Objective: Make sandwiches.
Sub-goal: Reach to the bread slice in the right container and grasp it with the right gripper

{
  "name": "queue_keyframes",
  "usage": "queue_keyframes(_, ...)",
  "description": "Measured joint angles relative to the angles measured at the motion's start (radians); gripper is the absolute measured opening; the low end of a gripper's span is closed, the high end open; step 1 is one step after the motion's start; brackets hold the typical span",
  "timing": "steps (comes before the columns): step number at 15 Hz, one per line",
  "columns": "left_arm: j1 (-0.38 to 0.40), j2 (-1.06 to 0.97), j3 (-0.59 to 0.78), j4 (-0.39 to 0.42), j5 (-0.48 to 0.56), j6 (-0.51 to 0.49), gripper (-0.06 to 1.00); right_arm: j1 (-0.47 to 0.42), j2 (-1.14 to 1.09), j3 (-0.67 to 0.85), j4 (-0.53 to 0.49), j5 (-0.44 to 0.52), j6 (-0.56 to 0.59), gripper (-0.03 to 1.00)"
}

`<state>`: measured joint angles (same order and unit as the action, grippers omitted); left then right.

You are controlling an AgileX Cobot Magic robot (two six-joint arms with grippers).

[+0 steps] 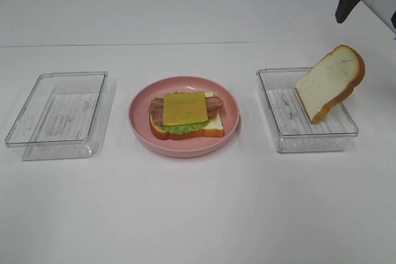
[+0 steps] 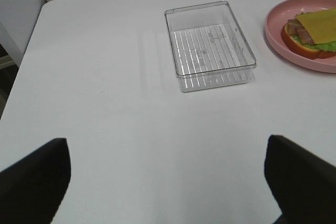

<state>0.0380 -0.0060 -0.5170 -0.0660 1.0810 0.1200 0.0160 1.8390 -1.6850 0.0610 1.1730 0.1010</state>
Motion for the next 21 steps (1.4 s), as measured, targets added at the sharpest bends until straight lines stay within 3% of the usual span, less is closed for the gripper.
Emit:
queue_keyframes(8, 0.0, 0.0, 0.0, 0.0, 0.0, 0.0, 0.92, -0.053, 0.173, -0.035, 0.022, -0.065, -0.028, 0.86)
queue_keyframes(17, 0.0, 0.0, 0.0, 0.0, 0.0, 0.0, 0.92, -0.093, 0.31, -0.116, 0.08, -0.01, -0.057, 0.85)
queue_keyframes(21, 0.0, 0.0, 0.0, 0.0, 0.0, 0.0, 0.92, -0.093, 0.359, -0.118, 0.174, -0.003, -0.083, 0.85)
